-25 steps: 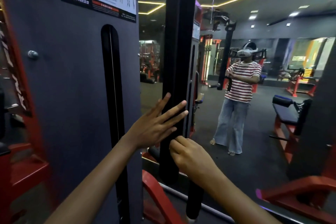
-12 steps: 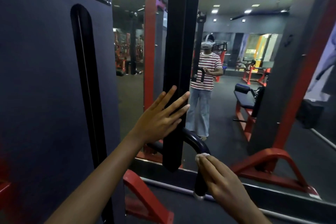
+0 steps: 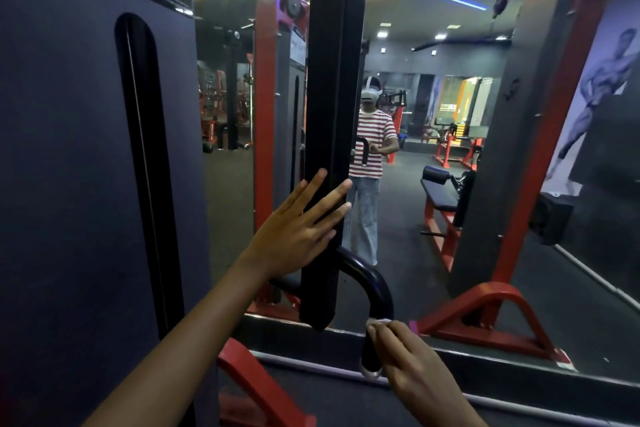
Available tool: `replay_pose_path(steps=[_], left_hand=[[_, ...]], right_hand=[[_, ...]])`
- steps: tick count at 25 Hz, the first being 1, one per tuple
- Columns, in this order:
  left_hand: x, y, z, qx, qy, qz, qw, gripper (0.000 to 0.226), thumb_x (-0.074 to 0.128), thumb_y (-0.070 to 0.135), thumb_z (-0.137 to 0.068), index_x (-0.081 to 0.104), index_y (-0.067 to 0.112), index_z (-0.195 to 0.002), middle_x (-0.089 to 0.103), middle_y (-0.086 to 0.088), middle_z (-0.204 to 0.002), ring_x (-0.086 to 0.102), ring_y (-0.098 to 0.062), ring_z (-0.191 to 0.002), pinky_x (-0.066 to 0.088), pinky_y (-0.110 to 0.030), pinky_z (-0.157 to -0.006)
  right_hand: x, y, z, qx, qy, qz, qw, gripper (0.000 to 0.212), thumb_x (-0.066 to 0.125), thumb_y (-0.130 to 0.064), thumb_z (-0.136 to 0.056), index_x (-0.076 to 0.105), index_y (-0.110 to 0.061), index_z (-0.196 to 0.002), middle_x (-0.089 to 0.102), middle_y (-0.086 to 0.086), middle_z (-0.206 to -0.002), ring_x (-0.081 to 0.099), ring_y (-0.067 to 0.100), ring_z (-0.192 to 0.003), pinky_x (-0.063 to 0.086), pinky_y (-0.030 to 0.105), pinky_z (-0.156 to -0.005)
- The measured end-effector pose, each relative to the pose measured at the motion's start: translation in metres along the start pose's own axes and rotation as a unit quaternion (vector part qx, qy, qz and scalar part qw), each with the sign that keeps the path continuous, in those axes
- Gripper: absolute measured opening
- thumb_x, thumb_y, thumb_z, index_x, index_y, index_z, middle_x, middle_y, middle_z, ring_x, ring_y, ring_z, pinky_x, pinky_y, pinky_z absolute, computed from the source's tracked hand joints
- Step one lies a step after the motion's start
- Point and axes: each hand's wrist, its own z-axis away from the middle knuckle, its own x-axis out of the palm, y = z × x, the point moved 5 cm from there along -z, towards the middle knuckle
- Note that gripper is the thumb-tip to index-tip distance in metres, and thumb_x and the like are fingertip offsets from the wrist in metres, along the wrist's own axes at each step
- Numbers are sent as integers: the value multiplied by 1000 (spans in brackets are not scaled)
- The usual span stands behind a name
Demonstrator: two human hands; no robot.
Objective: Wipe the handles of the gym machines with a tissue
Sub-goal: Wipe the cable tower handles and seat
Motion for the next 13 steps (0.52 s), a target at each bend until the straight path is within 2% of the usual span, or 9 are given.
replay_pose_path(steps=[2,4,6,10,12,13], left_hand=[[0,0,1,-3,-6,3,1000,44,40,31,-99,43,16,-141,20,-7,-156,8,-38,-144,22,-51,-115],[1,1,2,-10,-15,17,1000,46,39,31,-99,40,15,-142,18,-7,-157,6,-38,-144,22,-51,-114],[2,0,3,-11,-19,23,999,47,38,31,-99,37,14,-144,16,-7,-157,4,-38,-145,22,-50,-115],[-1,-1,5,-5,-17,27,999,48,39,30,-99,37,13,-143,13,-7,-158,4,-39,-144,21,-51,-115],[-3,0,5,-15,-20,43,999,48,40,30,-99,37,14,-144,14,-6,-158,4,-37,-145,22,-51,-115],[-4,1,5,-25,-22,55,998,48,41,29,-98,37,14,-144,15,-6,-158,4,-36,-145,22,-51,-115]], right_hand=[[-19,2,-10,-8,19,-33,999,18,56,-4,-89,68,9,-89,64,13,-91,56,25,-80,51,33,-70],[-45,8,-36,-13,58,-56,997,15,59,-3,-88,68,8,-93,64,15,-93,57,26,-79,50,33,-73],[-57,16,-74,-27,73,-29,997,16,57,-3,-91,68,7,-97,64,13,-96,59,26,-84,50,31,-77],[-29,5,-125,-144,26,20,989,13,59,-2,-86,65,-5,-75,60,7,-81,55,22,-74,46,31,-63],[-17,-2,-123,-166,-4,44,985,15,60,-3,-81,63,-10,-68,57,4,-75,52,20,-70,38,29,-61],[-15,-3,-117,-164,-18,44,985,16,59,-3,-81,63,-11,-68,57,3,-76,52,19,-70,38,29,-61]])
